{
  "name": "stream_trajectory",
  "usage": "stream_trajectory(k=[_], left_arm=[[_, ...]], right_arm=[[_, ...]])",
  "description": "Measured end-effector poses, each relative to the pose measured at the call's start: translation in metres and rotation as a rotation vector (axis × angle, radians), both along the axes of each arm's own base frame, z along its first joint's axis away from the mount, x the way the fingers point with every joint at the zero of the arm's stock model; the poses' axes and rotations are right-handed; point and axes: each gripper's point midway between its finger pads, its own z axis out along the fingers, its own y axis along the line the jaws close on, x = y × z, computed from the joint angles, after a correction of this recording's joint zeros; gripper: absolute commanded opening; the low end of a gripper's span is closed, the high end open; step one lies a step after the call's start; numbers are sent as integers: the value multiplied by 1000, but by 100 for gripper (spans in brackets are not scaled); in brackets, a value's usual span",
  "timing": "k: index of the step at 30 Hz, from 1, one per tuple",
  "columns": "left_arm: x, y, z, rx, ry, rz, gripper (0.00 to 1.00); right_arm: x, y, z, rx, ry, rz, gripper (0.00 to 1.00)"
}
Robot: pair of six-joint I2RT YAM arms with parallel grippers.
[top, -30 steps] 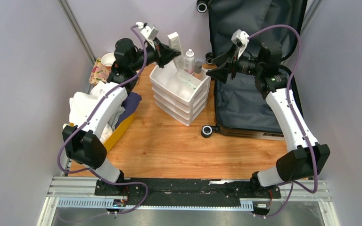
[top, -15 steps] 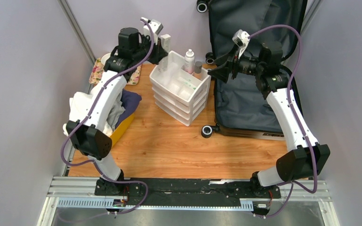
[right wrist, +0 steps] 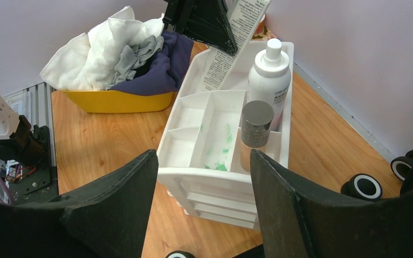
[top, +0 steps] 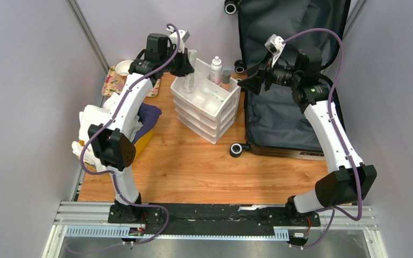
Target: Open, take out, and arrange the luggage
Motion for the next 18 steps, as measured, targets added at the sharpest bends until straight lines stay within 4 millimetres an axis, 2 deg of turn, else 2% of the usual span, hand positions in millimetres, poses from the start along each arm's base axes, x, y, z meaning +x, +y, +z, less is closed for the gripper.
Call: stream_trajectory(k=[6, 17, 18], left_arm=[[-1, 3, -2, -52, 62, 35, 0], [-16, 2, -6, -55, 143, 6, 0], [-18, 2, -6, -52, 147, 0, 7]], right_arm=[[1, -1, -1, -3, 8, -9, 66], [7, 0, -3, -5, 14, -10, 66], [7, 0, -4, -5, 17, -10, 66]])
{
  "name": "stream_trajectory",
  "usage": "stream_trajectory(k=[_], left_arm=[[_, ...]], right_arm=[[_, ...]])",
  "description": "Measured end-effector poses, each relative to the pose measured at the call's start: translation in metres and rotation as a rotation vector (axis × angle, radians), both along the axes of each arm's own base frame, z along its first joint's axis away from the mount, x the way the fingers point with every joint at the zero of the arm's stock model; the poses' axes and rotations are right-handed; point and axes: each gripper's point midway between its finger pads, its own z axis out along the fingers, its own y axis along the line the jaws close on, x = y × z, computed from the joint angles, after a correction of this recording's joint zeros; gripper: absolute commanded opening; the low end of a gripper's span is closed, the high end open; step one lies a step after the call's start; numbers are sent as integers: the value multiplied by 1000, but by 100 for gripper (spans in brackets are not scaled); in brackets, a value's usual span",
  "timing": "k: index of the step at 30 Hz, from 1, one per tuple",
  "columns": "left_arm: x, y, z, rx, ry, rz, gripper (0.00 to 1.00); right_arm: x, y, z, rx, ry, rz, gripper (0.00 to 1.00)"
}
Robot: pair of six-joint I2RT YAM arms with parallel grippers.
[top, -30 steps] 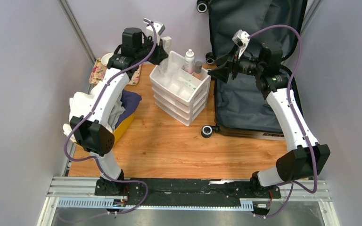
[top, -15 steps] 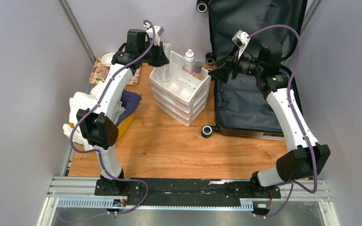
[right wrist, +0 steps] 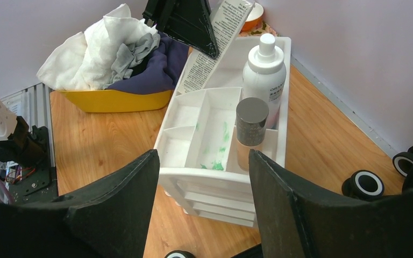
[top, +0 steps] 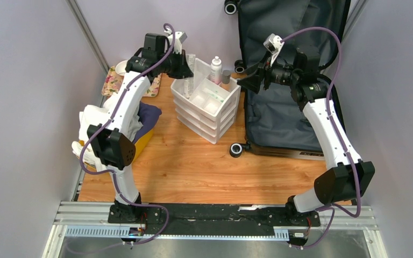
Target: Open, take out, and arrange the luggage
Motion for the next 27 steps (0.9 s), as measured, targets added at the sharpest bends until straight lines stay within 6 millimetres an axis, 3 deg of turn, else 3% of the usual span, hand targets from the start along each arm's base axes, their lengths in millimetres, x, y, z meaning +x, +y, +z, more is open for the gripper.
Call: stream_trajectory(k=[1, 2, 3, 6, 12, 19, 23, 27], left_arm=[[-1, 0, -1, 0, 3, -5, 26], [-2, -1, -1, 0, 4, -11, 35], [-2, -1, -1, 2, 1, -18, 54], [-2, 0, -4, 9, 5, -26, 76], [1, 2, -16, 28, 31, -15, 79], [8, 7, -13, 28, 7, 6, 80], [17, 10, 0, 11, -62, 15, 81], [21, 15, 21, 5, -165, 33, 84]], right_arm=[[0, 0, -1, -1, 4, 0, 66], [1, 0, -2, -1, 7, 0, 66], [2, 0, -4, -2, 12, 0, 66], [3, 1, -6, -6, 24, 1, 66], [5, 0, -8, -16, 27, -2, 67], [19, -15, -6, -23, 38, -67, 68], [43, -47, -10, -30, 97, -173, 68], [68, -112, -41, -104, 216, -357, 68]])
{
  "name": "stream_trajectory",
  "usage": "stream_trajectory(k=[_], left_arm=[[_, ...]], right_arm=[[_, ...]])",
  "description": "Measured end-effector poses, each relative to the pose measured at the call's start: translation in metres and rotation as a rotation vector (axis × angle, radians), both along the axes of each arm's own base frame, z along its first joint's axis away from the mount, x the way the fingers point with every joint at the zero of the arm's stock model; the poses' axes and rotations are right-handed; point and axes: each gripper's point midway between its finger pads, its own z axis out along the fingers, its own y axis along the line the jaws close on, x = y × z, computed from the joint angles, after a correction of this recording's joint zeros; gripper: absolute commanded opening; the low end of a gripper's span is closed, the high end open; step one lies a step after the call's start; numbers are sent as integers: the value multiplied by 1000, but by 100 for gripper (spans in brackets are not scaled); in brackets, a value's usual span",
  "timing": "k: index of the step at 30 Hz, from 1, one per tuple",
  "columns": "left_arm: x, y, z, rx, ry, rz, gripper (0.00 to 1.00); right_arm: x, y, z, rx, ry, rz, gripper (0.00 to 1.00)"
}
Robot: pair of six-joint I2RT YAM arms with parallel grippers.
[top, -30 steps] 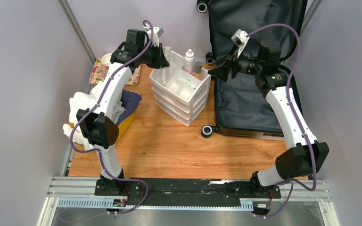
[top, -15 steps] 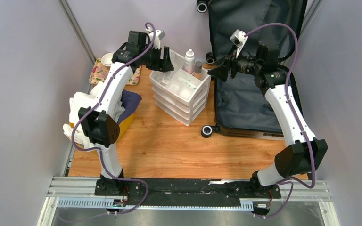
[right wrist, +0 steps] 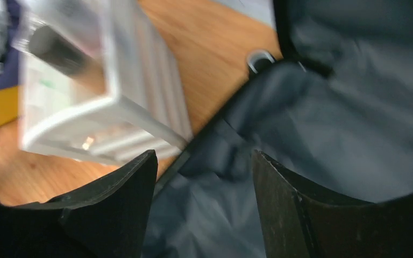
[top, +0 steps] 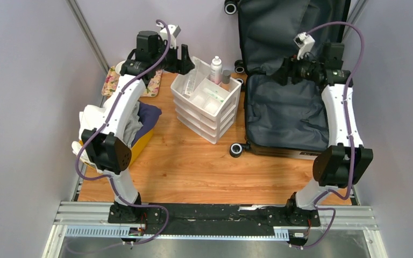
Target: Open, take out, and arrange the luggage
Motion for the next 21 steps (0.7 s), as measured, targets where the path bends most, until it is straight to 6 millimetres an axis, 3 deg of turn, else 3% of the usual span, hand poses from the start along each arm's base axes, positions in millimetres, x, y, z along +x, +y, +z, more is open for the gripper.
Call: stream_trajectory(k=[4, 8, 10, 14, 17, 21], left_arm=[[1, 8, 29, -3, -116, 31, 86], [-1, 17, 47, -5, -195, 61, 87], [0, 23, 46, -1, -205, 79, 87], [6, 34, 32, 13, -183, 114, 88], [10, 41, 29, 19, -179, 135, 88], [15, 43, 31, 15, -193, 147, 89]], right_arm=[[-8, -70, -68, -159, 204, -133, 65], [-46, -123, -143, -370, 447, -149, 62], [-68, -140, -176, -471, 548, -119, 62], [-132, -168, -233, -680, 790, -13, 61], [-153, -180, -256, -758, 913, 38, 58], [-160, -191, -295, -794, 1042, 82, 53]])
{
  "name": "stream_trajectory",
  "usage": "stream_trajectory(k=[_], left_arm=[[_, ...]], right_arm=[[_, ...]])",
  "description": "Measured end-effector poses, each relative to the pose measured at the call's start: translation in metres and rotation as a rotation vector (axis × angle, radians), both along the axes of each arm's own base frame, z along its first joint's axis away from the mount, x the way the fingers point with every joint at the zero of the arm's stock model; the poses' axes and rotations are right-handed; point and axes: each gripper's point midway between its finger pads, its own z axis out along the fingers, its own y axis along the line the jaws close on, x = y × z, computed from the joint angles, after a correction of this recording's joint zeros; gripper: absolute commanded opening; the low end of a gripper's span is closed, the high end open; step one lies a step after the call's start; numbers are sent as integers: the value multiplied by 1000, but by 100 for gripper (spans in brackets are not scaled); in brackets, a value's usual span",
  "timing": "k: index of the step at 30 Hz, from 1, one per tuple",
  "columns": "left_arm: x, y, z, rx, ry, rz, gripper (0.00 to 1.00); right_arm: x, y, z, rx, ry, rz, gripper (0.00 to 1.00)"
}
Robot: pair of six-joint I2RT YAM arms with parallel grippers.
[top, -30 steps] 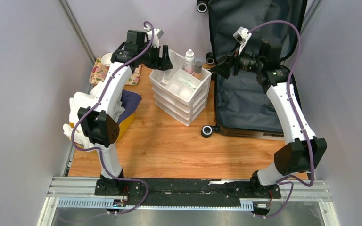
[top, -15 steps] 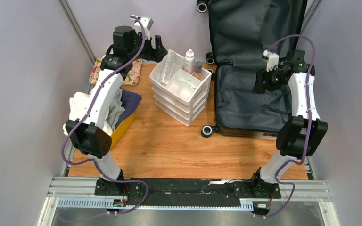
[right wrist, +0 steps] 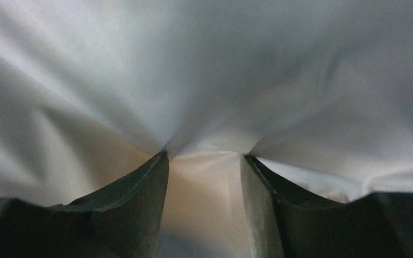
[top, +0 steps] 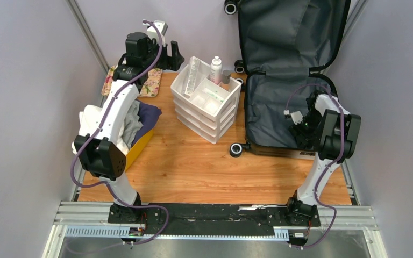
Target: Open, take out, and arrange the luggage
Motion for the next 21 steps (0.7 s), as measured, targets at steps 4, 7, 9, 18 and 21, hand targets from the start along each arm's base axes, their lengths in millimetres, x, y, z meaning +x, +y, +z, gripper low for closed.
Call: stream_trajectory(k=[4, 7, 9, 18, 21], left_arm=[[6, 2, -5, 2, 4, 8, 90], [9, 2, -11, 5, 15, 14, 90], [11, 3, -12, 6, 19, 19, 90], [12, 7, -12, 4, 20, 39, 91], [13, 7, -13, 5, 20, 39, 91]], right_arm=[[0, 7, -25, 25, 67, -15, 47], [9, 24, -23, 67, 44, -9, 44], [18, 45, -21, 121, 19, 9, 42], [79, 114, 5, 336, -147, -38, 38], [97, 118, 11, 367, -199, -81, 50]])
